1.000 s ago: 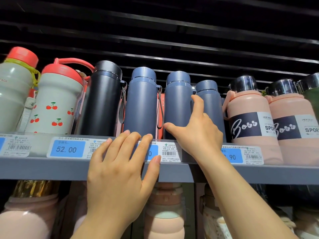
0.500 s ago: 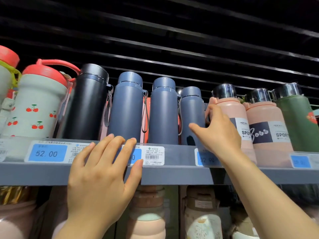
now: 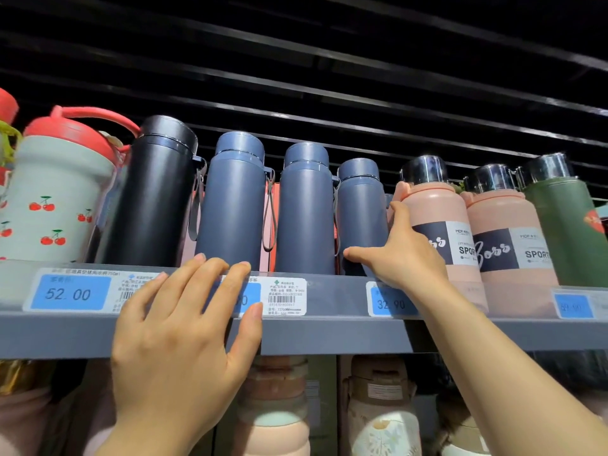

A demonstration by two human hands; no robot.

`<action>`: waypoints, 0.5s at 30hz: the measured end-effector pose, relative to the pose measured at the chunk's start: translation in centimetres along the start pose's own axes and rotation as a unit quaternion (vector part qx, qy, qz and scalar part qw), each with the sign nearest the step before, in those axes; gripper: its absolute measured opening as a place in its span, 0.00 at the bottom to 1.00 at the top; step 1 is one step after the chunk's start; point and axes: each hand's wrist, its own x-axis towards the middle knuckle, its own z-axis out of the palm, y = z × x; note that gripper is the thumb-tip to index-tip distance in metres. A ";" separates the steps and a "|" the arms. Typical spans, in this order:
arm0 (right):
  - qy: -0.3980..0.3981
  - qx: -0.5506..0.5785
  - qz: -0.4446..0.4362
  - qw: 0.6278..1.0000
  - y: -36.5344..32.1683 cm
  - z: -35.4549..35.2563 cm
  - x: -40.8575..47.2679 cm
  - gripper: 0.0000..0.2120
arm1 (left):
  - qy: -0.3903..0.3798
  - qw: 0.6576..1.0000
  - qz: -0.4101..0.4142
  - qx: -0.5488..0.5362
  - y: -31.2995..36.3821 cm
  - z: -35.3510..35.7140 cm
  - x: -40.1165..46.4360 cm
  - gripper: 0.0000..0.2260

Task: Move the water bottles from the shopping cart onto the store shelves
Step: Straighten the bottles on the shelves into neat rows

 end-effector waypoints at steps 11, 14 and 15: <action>0.034 -0.016 0.002 0.999 0.1 0.5 -0.4 0.46 | -0.004 1.000 -0.001 0.001 0.0 -0.1 0.1 0.21; 0.005 -0.001 -0.014 1.000 0.1 0.3 -0.4 0.44 | -0.002 1.000 0.000 0.002 0.0 0.0 0.1 0.21; -0.002 0.004 -0.016 1.000 0.2 0.2 -0.4 0.43 | -0.001 1.000 0.002 0.003 0.0 0.0 0.1 0.21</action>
